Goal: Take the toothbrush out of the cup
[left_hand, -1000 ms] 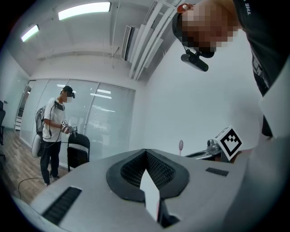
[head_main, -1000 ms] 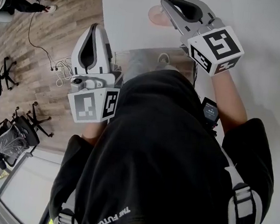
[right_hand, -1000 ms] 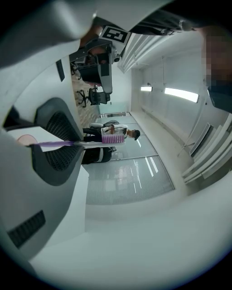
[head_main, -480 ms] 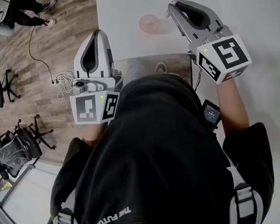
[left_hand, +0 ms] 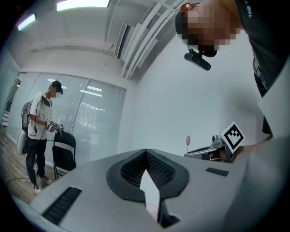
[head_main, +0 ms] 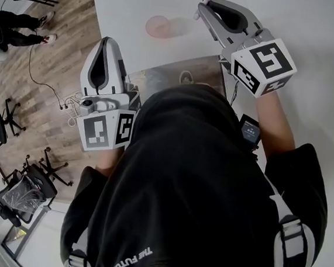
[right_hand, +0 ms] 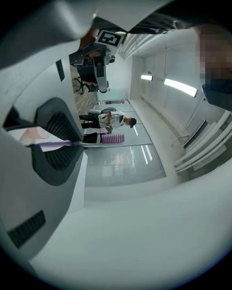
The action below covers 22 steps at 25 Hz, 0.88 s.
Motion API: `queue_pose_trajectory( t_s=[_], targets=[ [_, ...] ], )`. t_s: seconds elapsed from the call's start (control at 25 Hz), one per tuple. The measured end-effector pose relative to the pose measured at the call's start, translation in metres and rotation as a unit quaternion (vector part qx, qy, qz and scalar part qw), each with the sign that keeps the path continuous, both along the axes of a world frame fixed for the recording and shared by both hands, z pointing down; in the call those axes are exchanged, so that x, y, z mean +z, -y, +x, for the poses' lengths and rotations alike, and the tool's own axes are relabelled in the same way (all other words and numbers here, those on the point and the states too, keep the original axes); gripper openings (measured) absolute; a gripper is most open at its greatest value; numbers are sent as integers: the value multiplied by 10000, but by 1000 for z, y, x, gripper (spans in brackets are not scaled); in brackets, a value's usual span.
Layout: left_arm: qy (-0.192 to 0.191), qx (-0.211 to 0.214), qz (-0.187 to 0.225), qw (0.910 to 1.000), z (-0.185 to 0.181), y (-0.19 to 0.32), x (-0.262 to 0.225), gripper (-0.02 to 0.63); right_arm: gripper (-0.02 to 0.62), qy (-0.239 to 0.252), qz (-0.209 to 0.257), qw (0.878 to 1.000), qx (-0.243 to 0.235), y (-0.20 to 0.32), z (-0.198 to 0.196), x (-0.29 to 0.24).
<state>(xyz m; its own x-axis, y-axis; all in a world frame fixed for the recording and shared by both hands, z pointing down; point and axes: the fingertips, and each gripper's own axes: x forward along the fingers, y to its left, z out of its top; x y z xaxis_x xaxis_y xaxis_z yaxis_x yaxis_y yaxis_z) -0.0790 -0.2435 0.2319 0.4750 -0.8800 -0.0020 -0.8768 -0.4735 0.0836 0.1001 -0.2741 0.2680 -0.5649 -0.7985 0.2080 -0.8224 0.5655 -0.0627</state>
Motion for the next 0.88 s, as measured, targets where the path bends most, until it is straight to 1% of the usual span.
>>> queue_pose_trajectory(
  t_s=[0.12,0.28,0.4,0.64,0.8,0.88],
  targets=[
    [-8,70,-40,10000,12,4,-10,8,48,-43,-54,9999,91,2,11,-8],
    [-27,72,-73,9999,14,3,-12,8,48,-80,-99,9998,149,0,13,-8],
    [-27,52,-94,9999,14,3,-14,8,46,-39,-93,9999,129,0,12,-11],
    [-37,78,-127,9999,25,5,-25,8,47,-46,-102,9999,81,2,20,-23],
    [-32,81,-147,9999,22,4,-20,8,46,-25,-119,9999,36,0,12,-17],
    [-44,69,-157,9998,27,4,-26,8,48,-36,-126,9999,8,1,15,-23]
  ],
)
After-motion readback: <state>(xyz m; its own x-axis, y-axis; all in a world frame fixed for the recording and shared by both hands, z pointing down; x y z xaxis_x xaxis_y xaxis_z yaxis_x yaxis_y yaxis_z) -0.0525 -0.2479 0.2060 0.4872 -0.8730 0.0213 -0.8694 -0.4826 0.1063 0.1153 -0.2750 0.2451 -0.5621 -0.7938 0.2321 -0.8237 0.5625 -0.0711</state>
